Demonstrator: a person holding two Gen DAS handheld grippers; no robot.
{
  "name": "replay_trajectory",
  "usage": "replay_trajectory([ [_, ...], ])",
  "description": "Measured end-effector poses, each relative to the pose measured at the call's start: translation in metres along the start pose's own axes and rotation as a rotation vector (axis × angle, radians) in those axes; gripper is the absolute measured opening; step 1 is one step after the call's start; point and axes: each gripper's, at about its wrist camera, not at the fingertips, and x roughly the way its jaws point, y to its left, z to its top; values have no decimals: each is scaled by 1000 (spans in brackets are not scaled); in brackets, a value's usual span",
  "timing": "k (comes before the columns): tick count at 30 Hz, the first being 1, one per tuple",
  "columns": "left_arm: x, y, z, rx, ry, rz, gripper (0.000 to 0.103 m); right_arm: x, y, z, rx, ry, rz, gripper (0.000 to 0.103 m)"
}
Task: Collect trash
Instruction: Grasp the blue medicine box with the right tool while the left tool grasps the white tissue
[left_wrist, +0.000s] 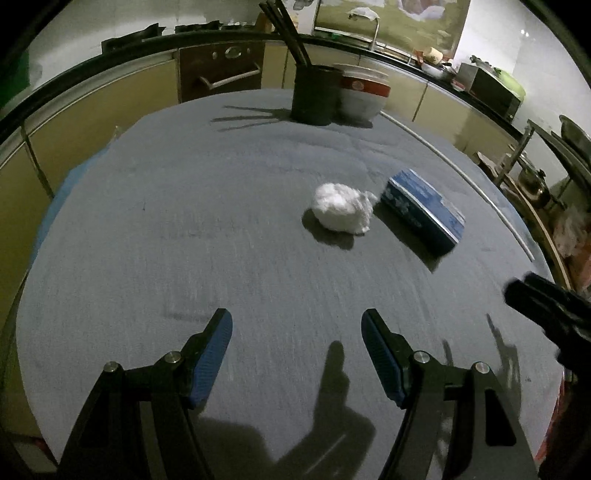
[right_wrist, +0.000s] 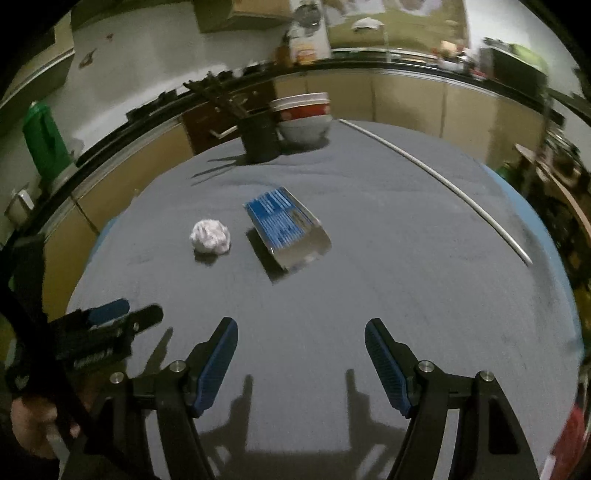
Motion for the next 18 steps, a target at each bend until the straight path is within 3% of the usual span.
replay_trajectory([
  [8,13,-1,20,-16,-5,0,73,53,6,45,-47,21,41,75],
  [18,29,-1,32,-38,8,8,73,101,4,67,-83,52,63,75],
])
